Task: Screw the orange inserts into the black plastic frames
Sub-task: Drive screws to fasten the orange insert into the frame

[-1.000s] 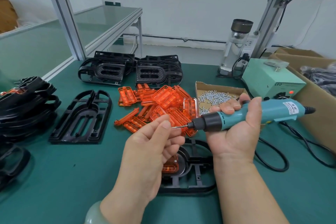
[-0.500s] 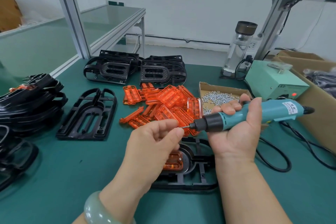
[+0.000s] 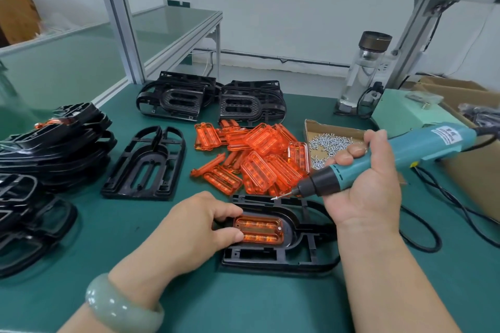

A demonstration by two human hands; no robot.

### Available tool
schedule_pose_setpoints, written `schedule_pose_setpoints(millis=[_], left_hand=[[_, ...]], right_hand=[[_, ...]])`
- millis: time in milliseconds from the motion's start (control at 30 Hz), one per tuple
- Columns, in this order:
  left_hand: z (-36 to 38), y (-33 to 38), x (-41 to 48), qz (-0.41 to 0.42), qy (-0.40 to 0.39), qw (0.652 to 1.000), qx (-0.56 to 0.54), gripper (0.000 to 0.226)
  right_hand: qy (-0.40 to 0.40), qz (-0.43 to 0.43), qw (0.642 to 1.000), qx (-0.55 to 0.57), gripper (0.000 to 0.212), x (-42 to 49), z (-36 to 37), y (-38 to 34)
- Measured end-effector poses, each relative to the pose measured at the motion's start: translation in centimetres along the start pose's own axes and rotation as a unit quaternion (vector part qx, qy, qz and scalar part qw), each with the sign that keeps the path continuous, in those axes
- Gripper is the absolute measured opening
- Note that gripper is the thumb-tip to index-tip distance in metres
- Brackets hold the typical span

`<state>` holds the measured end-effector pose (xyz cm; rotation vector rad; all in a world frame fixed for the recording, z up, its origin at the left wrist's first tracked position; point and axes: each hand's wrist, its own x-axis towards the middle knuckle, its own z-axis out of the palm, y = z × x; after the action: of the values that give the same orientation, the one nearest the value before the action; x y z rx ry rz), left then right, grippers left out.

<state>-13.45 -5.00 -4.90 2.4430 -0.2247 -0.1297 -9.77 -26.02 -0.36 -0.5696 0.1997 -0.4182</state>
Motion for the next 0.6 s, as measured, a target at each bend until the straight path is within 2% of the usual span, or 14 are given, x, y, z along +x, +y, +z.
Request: schedule_pose_setpoints(millis=[300, 600], left_hand=[[1.4, 1.7, 0.4, 0.028, -0.018, 0.998, 0.059, 0.045], [1.4, 1.5, 0.5, 0.027, -0.012, 0.999, 0.033, 0.044]], right_hand=[[-0.069, 0.006, 0.994, -0.080, 0.021, -0.7, 0.3, 1.9], [-0.139, -0.023, 0.980, -0.140, 0.013, -0.8, 0.7, 2.7]])
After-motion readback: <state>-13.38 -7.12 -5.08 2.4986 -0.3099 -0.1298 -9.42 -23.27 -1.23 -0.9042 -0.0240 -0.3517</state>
